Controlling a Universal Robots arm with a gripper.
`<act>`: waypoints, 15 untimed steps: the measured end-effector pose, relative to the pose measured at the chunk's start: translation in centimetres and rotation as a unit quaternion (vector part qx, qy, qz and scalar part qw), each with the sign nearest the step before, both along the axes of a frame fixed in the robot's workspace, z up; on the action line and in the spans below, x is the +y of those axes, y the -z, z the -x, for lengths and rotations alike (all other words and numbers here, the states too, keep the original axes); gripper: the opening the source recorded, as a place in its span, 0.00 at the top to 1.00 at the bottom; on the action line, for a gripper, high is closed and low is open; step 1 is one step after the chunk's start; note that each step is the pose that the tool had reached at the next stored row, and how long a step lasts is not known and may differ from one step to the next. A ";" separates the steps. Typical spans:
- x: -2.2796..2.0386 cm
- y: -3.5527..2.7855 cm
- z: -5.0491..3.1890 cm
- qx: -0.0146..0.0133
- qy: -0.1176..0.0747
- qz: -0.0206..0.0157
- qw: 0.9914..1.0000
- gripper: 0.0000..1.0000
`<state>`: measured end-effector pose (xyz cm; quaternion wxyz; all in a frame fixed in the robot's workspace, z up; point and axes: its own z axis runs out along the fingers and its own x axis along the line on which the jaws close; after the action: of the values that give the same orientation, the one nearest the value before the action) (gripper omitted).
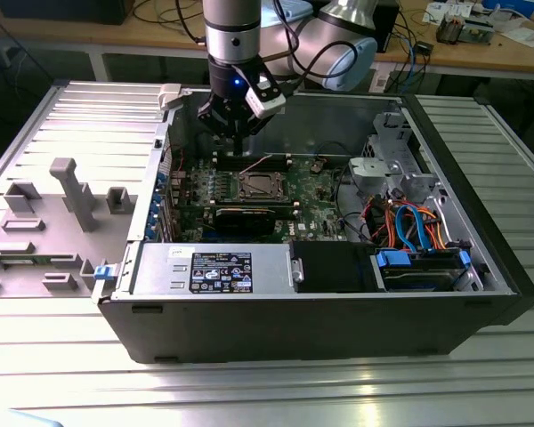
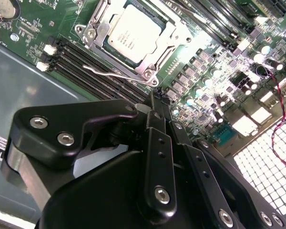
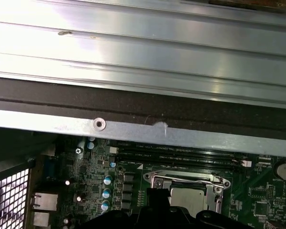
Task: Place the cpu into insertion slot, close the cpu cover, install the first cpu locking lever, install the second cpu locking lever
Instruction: 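Install the first cpu locking lever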
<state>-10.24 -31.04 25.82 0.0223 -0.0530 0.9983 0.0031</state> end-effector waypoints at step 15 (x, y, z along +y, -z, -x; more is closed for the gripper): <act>-0.32 1.22 -0.56 0.000 0.032 -0.013 0.999 0.89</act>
<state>-9.68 -31.36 24.60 0.0233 -0.0203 0.9994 0.0152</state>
